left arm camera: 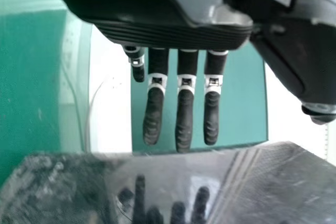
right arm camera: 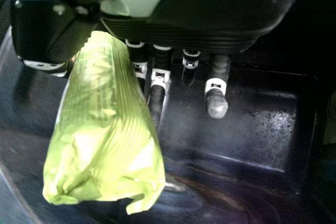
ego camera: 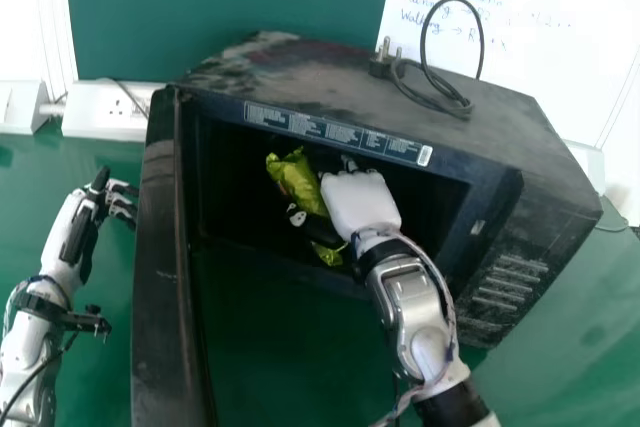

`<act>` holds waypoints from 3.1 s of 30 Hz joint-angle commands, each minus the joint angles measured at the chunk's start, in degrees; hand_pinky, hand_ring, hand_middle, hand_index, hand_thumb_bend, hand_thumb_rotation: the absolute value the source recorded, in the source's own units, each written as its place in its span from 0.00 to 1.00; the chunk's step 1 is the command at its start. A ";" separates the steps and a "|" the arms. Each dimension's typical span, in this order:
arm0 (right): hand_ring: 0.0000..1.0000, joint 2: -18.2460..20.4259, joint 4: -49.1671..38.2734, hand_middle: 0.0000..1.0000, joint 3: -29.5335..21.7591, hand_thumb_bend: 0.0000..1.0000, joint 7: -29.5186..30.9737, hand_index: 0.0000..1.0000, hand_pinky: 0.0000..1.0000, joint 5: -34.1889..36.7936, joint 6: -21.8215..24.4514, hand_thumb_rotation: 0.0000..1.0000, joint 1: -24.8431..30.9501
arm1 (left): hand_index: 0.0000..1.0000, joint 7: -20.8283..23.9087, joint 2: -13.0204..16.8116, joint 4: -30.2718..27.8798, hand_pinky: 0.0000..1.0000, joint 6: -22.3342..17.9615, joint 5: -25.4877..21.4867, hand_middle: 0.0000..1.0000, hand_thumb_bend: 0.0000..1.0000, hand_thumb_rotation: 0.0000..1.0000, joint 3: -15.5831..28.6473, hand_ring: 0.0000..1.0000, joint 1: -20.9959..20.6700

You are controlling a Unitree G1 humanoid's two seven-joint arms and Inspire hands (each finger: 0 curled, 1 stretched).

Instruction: Put biscuit inside oven

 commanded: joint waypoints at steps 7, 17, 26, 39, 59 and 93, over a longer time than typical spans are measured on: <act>0.15 -0.71 10.09 0.47 2.85 0.53 -8.63 0.48 0.08 1.81 0.04 0.00 -5.15 | 0.48 1.10 0.07 -0.27 0.24 1.29 0.62 0.38 0.51 0.05 0.53 0.29 0.47; 0.15 -1.15 13.42 0.47 4.66 0.53 -9.73 0.49 0.08 4.33 2.07 0.00 -6.95 | 0.48 0.73 0.01 -1.11 0.24 1.37 0.77 0.38 0.51 0.05 0.24 0.29 0.71; 0.38 -3.46 4.35 0.48 6.47 0.87 3.60 0.75 0.27 2.89 7.53 0.53 -5.49 | 0.48 1.04 -0.14 -2.55 0.23 2.42 1.00 0.37 0.51 0.05 0.08 0.29 0.94; 0.59 -8.24 -13.13 0.67 6.04 0.95 25.56 0.84 0.43 -0.06 9.80 0.87 -2.23 | 0.48 0.35 -0.05 -1.07 0.23 1.84 0.53 0.37 0.51 0.05 0.42 0.29 0.59; 0.23 -15.33 -47.64 0.37 -7.05 0.86 36.85 0.85 0.15 2.27 1.81 0.87 14.47 | 0.48 -0.05 -0.53 -0.40 0.23 0.98 0.04 0.37 0.51 0.05 0.49 0.29 0.29; 0.65 -12.30 -70.49 0.72 -48.28 0.79 33.76 0.77 0.53 28.96 10.82 0.53 28.98 | 0.48 -5.22 -0.32 0.38 0.23 -3.50 -4.56 0.37 0.51 0.06 0.91 0.29 0.83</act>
